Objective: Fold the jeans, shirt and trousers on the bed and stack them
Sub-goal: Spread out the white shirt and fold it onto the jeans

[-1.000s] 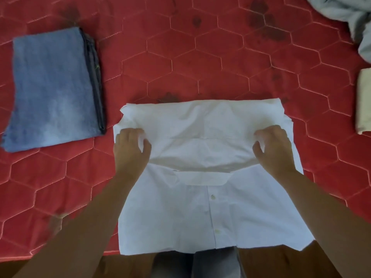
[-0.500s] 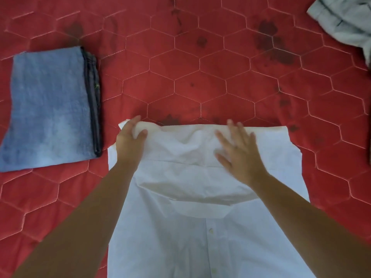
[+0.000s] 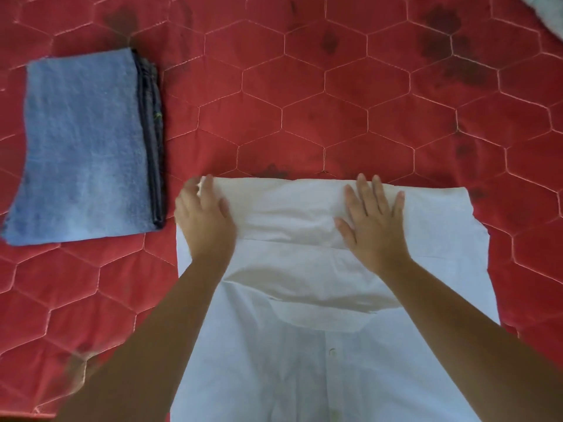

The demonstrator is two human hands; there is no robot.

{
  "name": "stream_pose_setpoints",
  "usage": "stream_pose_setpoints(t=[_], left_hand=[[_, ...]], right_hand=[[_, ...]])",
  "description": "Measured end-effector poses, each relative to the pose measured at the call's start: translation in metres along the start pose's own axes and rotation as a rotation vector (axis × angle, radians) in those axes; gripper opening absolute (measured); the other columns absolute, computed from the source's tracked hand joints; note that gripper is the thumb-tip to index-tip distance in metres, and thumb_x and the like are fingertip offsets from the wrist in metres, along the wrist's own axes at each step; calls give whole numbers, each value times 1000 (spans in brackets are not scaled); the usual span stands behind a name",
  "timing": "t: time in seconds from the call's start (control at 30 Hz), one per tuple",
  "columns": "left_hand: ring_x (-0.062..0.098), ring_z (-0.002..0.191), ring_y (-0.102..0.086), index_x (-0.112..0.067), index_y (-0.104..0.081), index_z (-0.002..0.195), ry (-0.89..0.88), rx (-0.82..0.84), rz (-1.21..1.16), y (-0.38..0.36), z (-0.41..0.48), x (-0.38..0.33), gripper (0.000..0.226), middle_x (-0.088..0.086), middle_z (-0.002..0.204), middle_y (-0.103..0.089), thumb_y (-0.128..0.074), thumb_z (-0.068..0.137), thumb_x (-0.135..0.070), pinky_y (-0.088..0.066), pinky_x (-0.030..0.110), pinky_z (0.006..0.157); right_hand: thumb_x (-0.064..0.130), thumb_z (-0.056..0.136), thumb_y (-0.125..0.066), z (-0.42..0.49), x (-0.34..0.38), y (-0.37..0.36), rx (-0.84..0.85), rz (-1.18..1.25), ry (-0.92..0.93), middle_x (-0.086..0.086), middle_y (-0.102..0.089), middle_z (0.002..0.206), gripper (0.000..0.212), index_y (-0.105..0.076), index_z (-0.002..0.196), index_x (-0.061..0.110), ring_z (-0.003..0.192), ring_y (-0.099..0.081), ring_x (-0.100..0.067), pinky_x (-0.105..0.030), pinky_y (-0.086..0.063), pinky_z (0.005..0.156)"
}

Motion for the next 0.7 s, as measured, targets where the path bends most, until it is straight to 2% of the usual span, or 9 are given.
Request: stream_pose_setpoints(t=[0.03, 0.1, 0.2, 0.27, 0.37, 0.47, 0.53, 0.63, 0.7], left_hand=[[33, 114, -44, 1, -53, 121, -124, -8, 1, -3, -5, -20, 39, 23, 126, -51, -46, 83, -4, -34, 40, 94], [34, 124, -43, 1, -53, 121, -339, 121, -23, -29, -24, -58, 39, 21, 131, -51, -37, 85, -7, -36, 46, 100], [29, 137, -28, -7, -40, 137, -388, 328, 94, -74, -44, -59, 48, 11, 147, -36, -29, 93, -23, -24, 62, 103], [21, 142, -14, -18, -27, 144, -360, 362, 200, -86, -47, -38, 51, 6, 153, -23, -25, 95, -33, -12, 62, 106], [20, 142, -13, -18, -25, 145, -374, 350, 279, -84, -45, -27, 53, 9, 154, -20, -25, 95, -36, -14, 65, 104], [25, 142, -15, -12, -28, 143, -341, 363, 292, -80, -44, -30, 55, 13, 153, -21, -23, 95, -36, -15, 68, 102], [33, 140, -19, -4, -32, 140, -296, 346, 284, -78, -45, -44, 56, 17, 151, -25, -25, 93, -34, -16, 68, 101], [34, 136, -30, -2, -42, 134, -475, 355, 219, -84, -67, -112, 52, 16, 146, -37, -28, 92, -29, -24, 67, 99], [32, 133, -36, -4, -46, 132, -602, 392, 188, -97, -83, -157, 50, 13, 143, -41, -28, 92, -28, -28, 66, 97]], right_hand=[[44, 94, -22, 0, 13, 10, -69, 39, -7, -21, -43, 140, 59, -47, 131, 5, 129, -40, -43, -68, -28, 96], [39, 90, -30, -3, 53, 15, -108, 102, 38, -18, -45, 140, 55, -49, 129, 6, 130, -40, -39, -66, -26, 97], [43, 87, -32, -15, 85, -7, -15, 99, 110, -9, -38, 147, 57, -44, 135, 15, 136, -33, -31, -67, -29, 97], [48, 88, -31, -22, 59, -23, 9, 74, 66, -5, -27, 153, 61, -33, 142, 20, 141, -23, -28, -66, -21, 102], [49, 91, -27, -36, -6, -26, -12, 23, -39, -4, -22, 154, 62, -27, 145, 19, 142, -19, -27, -64, -17, 105], [46, 93, -25, -50, -54, -20, 2, -52, -77, -5, -25, 153, 59, -28, 145, 16, 141, -22, -27, -65, -22, 103], [40, 93, -30, -58, -74, -8, -49, -39, -108, -10, -32, 150, 54, -37, 140, 12, 138, -29, -31, -65, -25, 101], [27, 88, -39, -75, -111, 23, -228, 97, -303, -21, -50, 131, 43, -50, 122, 3, 120, -48, -38, -57, -37, 95], [25, 87, -42, -86, -139, 33, -314, 309, -488, -23, -54, 115, 40, -52, 117, 0, 103, -52, -40, -49, -43, 86]])
Point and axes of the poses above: each hand's wrist, its own z-axis towards the middle knuckle, its own y-axis out of the back of the hand, x = y × z, the point moved 10 cm from there along z, towards the middle knuckle
